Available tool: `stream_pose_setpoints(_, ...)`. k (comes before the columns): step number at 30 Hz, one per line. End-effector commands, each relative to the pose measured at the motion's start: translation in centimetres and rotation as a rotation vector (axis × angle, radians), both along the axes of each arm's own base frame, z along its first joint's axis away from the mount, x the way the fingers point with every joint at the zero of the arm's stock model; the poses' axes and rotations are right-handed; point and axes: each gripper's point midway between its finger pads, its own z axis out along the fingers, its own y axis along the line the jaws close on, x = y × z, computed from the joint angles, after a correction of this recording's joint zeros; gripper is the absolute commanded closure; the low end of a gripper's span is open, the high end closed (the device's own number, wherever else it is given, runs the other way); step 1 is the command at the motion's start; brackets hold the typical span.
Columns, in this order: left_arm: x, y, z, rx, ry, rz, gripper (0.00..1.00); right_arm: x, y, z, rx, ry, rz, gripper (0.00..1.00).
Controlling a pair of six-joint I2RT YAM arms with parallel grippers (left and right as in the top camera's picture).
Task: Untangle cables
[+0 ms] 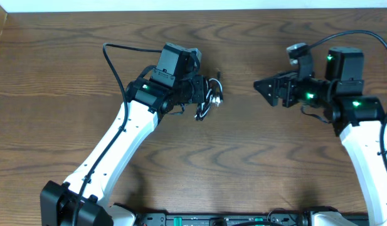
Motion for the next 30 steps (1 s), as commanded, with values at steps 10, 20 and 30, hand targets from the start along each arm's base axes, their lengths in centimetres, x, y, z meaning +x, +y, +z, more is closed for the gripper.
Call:
stream_pose_setpoints(10,0.4,-2.3,2.5,-0.165,-0.009,-0.026,0.93,1.1,2.8,-4.0,0.046,0.236,-0.067,0.29)
stream_pose_setpoints(20,0.3,-3.7,4.1,-0.285,0.016,-0.048,0.93,2.3,3.9,-7.3,0.038,0.294,-0.044,0.32)
stream_pose_setpoints(30,0.6,-3.7,5.1,-0.371,0.054,-0.020,0.92,2.6,5.3,-8.2,0.102,0.324,0.025,0.33)
